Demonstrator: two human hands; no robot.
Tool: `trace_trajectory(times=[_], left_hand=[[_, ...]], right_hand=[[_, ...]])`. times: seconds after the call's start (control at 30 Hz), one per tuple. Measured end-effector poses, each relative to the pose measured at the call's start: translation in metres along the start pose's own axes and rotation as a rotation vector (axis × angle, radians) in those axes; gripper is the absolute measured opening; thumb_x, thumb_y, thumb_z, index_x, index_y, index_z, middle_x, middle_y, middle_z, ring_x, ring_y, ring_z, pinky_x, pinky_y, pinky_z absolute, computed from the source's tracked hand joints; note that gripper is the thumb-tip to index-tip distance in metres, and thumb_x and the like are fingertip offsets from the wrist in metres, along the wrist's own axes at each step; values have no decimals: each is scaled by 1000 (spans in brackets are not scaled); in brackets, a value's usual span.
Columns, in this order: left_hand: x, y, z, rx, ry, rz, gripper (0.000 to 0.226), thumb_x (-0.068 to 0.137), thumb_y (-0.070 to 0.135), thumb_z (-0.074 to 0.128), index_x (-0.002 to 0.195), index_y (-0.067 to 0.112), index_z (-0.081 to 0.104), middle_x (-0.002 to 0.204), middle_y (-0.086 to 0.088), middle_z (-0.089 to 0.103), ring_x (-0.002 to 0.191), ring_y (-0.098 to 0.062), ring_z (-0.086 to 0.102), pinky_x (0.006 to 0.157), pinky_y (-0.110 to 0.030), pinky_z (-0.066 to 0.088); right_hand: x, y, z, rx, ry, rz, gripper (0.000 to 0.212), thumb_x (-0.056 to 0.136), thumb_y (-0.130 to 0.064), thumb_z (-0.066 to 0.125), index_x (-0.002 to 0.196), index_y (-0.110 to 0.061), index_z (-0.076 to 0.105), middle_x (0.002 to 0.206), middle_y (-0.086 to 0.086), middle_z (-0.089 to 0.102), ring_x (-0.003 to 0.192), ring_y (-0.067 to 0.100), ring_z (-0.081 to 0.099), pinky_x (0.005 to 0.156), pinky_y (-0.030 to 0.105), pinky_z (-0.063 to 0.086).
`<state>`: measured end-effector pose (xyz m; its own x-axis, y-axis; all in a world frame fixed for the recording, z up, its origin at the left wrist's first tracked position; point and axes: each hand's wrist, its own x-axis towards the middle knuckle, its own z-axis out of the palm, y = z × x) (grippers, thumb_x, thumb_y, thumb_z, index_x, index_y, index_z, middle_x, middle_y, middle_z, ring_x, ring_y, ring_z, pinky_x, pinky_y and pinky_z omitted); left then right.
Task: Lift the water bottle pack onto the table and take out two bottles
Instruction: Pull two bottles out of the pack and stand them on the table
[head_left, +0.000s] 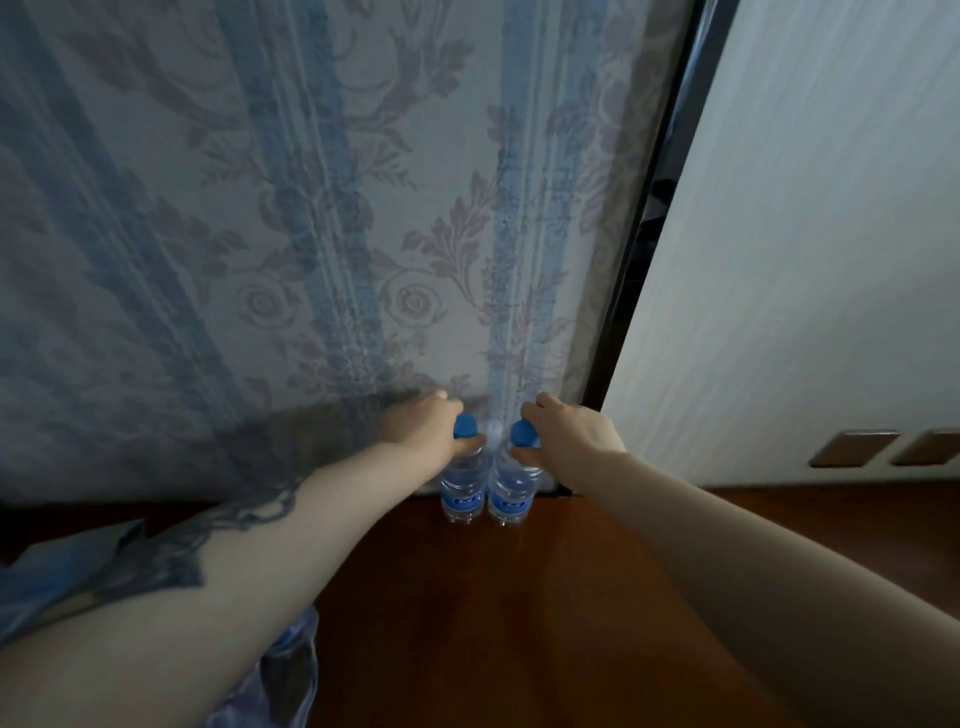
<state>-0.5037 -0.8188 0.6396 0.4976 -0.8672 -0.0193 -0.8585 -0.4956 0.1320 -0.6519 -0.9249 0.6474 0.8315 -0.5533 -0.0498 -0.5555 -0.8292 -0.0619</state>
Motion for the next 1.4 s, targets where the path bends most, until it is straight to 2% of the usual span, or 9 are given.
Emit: trace_trajectory(times=[0.27, 0.57, 0.73, 0.9, 0.97, 1.07, 1.13, 1.23, 1.4], left_hand=[[13, 7, 6, -53, 3, 12, 35, 91, 45, 62, 105, 13, 59, 108, -5, 53, 93, -23, 58, 67, -32, 38], [13, 16, 6, -57, 4, 7, 38, 89, 50, 62, 99, 14, 57, 102, -4, 55, 89, -22, 58, 66, -32, 40], [12, 22, 4, -81, -7, 10, 36, 89, 47, 64, 97, 13, 57, 98, -6, 63, 85, -24, 61, 68, -35, 47], [6, 22, 16, -243, 87, -69, 33, 86, 43, 69, 95, 13, 58, 95, -5, 65, 82, -22, 62, 65, -34, 49], [-1, 20, 26, -338, 111, -93, 32, 83, 39, 73, 100, 15, 59, 100, -5, 66, 86, -21, 62, 71, -37, 55], [-8, 18, 40, -410, 87, -134, 47, 77, 45, 78, 111, 18, 60, 108, 1, 69, 94, -18, 64, 68, -29, 49], [-9, 19, 43, -457, 95, -173, 48, 75, 48, 79, 109, 19, 61, 105, 3, 70, 87, -15, 63, 64, -26, 42], [-7, 20, 42, -469, 125, -230, 39, 75, 49, 78, 94, 19, 60, 91, 1, 70, 73, -15, 59, 52, -24, 37], [-6, 25, 47, -459, 162, -259, 39, 76, 50, 76, 91, 16, 65, 83, -2, 71, 73, -20, 64, 57, -29, 47]], right_hand=[[10, 8, 9, 77, 39, 45, 33, 92, -41, 60, 113, -16, 56, 112, 2, 58, 89, 26, 64, 62, 35, 42], [7, 17, 9, 98, 27, 86, 34, 94, -38, 59, 117, -14, 54, 118, 3, 57, 91, 26, 64, 64, 35, 44], [4, 16, 14, 244, 50, 164, 35, 95, -34, 60, 121, -12, 54, 118, 7, 59, 93, 28, 64, 69, 36, 51], [-2, 13, 26, 330, 142, 248, 37, 96, -40, 57, 121, -14, 50, 111, 8, 62, 83, 26, 61, 61, 33, 44], [-5, 12, 32, 340, 99, 276, 44, 95, -45, 56, 127, -18, 41, 103, 9, 66, 79, 28, 63, 59, 36, 49], [-9, 8, 39, 392, 41, 317, 53, 93, -42, 61, 132, -20, 32, 90, 8, 68, 76, 29, 66, 64, 40, 57], [-7, 6, 42, 421, 61, 329, 53, 94, -39, 61, 134, -19, 31, 82, 6, 64, 71, 26, 64, 59, 37, 53], [-4, 5, 43, 430, 67, 324, 52, 95, -37, 60, 134, -19, 32, 80, 3, 59, 68, 25, 61, 56, 34, 48], [-1, 11, 40, 448, 33, 319, 51, 94, -35, 61, 133, -20, 32, 82, 6, 60, 71, 30, 64, 58, 39, 53]])
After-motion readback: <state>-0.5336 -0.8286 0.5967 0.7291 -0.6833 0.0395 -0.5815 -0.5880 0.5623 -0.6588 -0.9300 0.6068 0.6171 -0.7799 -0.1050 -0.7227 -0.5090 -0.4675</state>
